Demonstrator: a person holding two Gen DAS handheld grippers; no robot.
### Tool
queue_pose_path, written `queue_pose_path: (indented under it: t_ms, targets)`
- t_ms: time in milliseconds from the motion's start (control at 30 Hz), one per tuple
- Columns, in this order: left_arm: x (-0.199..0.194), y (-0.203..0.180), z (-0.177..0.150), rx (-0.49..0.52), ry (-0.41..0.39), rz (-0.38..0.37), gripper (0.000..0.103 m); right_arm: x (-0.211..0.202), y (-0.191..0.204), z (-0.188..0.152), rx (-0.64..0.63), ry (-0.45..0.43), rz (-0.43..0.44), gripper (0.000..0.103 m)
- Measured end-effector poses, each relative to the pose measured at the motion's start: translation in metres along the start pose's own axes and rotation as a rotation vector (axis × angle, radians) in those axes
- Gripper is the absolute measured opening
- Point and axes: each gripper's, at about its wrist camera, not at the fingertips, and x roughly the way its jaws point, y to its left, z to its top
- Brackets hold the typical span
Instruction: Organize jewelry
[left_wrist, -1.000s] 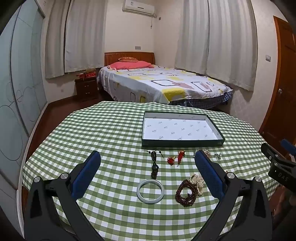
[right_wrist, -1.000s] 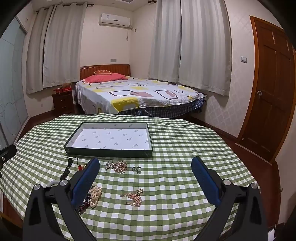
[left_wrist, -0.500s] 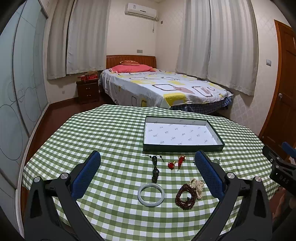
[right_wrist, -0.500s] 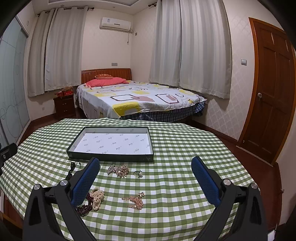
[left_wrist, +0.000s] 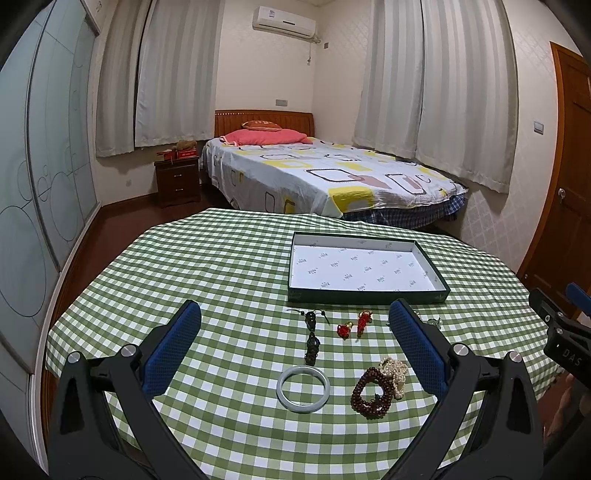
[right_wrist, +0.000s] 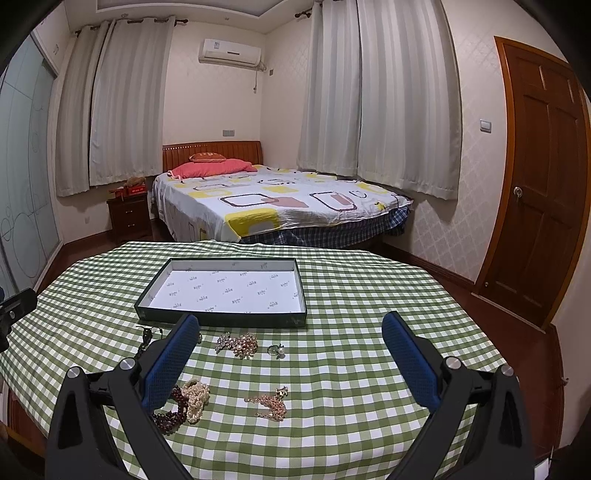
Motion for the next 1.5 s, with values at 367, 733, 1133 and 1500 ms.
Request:
queue_pose_path:
  t_ms: [367,733,1133,1500]
  targets:
    - [-0.0001,0.0032,-0.0008,-0.007,0.005,0.004,0.099,-0.0014,0.0003,0.0009,0.0,0.003,-0.001,0.097]
    - [0.0006,0.004,-0.002,-0.008,0.009,0.003,0.099,-0.0013,0.0,-0.0005,0.001,0.002,-0.001,0.097]
    - [0.0005,0.0038,-0.0022,-0.008,0.009,0.004,0.099,-0.0016,0.0003,-0.0007,0.0,0.003,0.0,0.097]
    - [0.0013,0.0028,-0.0071,-0.005,0.019,0.004,0.099,-0.0011,-0.0003,-0.0016,0.001,0.006,0.002,0.097]
